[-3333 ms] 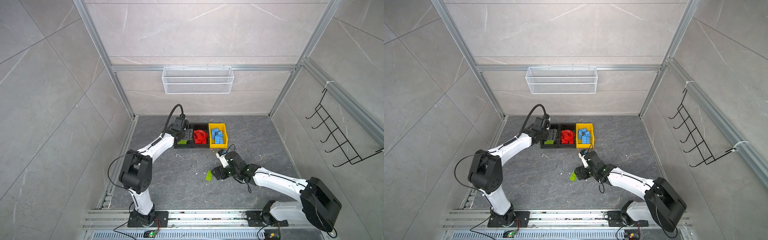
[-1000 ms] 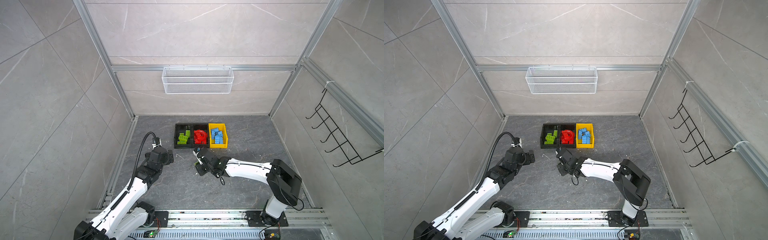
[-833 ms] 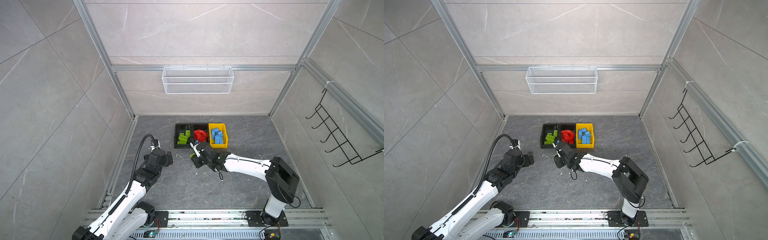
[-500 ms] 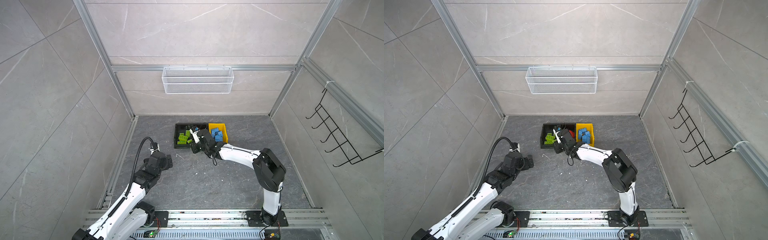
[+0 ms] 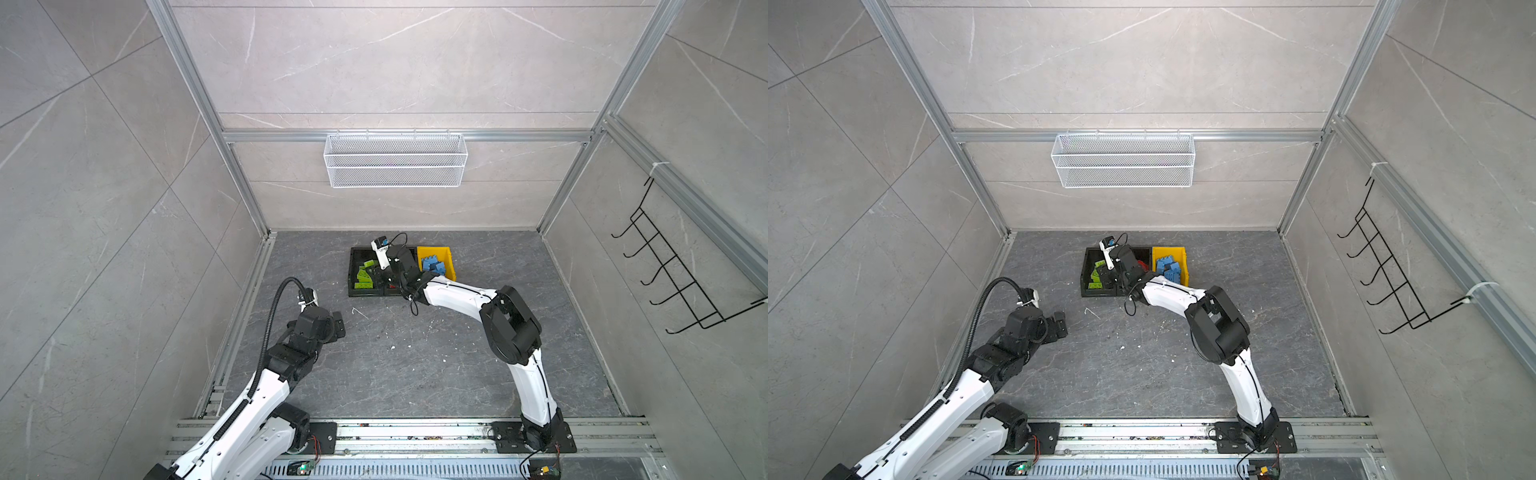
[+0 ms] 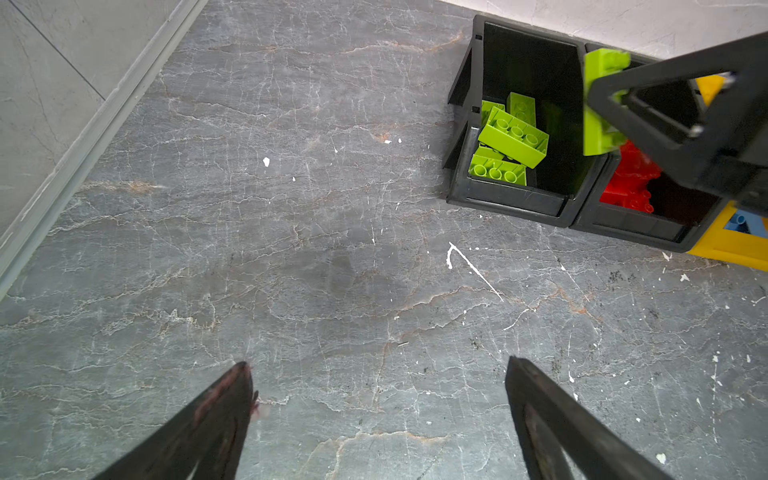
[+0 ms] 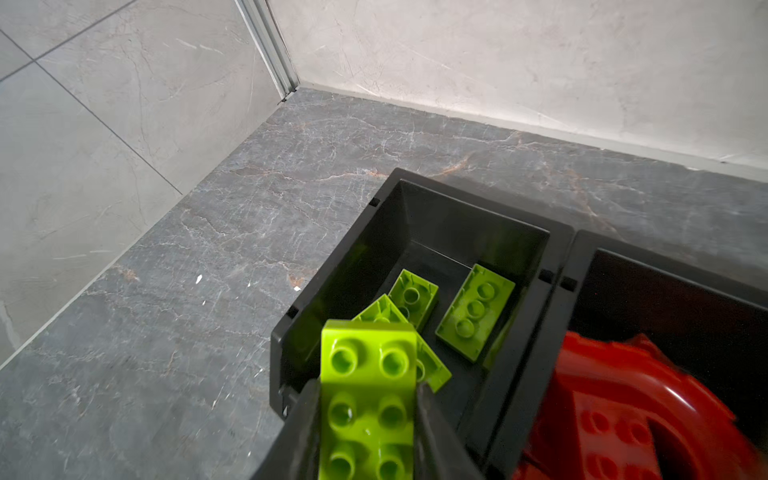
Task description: Sort the legos into containers by color
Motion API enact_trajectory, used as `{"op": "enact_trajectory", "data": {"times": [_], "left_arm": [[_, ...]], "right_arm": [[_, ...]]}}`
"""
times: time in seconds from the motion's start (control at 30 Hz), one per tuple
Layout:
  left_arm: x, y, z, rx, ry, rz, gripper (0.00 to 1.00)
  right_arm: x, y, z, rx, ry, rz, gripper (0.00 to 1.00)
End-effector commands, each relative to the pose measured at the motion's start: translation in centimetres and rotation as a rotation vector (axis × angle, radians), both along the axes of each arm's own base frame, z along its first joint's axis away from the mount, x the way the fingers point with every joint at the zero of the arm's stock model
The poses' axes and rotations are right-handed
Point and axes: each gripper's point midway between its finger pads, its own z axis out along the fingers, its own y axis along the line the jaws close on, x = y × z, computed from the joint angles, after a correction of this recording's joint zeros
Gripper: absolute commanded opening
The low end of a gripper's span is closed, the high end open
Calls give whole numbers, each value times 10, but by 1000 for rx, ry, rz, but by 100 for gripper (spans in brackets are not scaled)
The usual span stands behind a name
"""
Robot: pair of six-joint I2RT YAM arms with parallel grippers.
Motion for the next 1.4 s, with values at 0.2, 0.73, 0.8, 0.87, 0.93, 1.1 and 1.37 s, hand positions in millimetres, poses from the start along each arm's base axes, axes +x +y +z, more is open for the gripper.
{"op": "enact_trajectory", "data": {"times": [0.2, 0.73, 0.8, 0.87, 0.93, 1.1, 1.37], "left_arm": [[-3, 13, 7, 24, -34, 43, 97], [47, 59, 34, 374, -260, 218, 99], [60, 70, 25, 343, -271, 225, 99], [69, 91, 14, 303, -241, 284, 99], [73, 115, 4, 311, -208, 375, 99], [86, 133, -9, 318, -253, 386, 99], [107, 116, -35, 262, -247, 235, 99]], "right_arm": [[28, 4, 11, 42, -43, -50, 44], [-19, -117, 122, 185, -200, -145, 71], [-30, -174, 125, 187, -203, -247, 73], [-39, -226, 119, 148, -179, -366, 75], [-52, -285, 107, 66, -162, -501, 76], [-97, -390, 68, -86, -119, -797, 86], [-113, -441, 26, -219, -184, -973, 98]]}}
